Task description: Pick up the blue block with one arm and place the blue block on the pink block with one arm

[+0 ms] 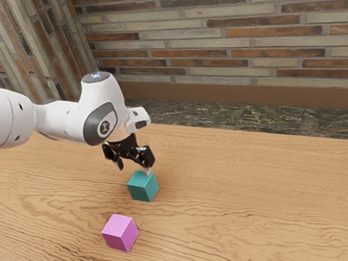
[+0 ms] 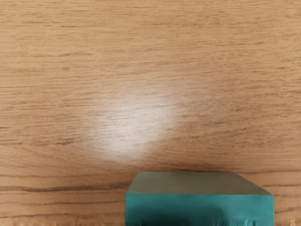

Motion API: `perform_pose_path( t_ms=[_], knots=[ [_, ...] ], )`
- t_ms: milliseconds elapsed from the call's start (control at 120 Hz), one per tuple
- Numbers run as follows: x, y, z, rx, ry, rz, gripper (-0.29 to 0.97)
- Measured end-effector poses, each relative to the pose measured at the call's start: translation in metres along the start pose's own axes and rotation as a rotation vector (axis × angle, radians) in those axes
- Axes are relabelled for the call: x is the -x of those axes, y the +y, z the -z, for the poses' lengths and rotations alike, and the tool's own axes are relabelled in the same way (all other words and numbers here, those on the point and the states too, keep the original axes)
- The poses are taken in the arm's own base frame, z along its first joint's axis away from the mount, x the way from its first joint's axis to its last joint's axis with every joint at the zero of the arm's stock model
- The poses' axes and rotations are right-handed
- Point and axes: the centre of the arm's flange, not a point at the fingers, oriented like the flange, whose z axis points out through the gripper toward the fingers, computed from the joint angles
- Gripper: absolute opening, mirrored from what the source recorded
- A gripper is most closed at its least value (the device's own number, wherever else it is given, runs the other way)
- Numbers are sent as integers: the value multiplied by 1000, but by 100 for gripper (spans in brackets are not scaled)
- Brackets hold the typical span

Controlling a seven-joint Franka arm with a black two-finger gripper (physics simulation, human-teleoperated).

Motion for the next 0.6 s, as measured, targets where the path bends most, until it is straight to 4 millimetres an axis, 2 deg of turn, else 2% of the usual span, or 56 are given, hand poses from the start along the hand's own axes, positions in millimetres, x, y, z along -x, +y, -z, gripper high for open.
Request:
perform_pose_path(
  t_ms=[275, 600],
  knots=[
    [1, 6, -8, 26, 52, -95, 68],
    [13, 10, -12, 55, 52, -158, 68]
  ],
)
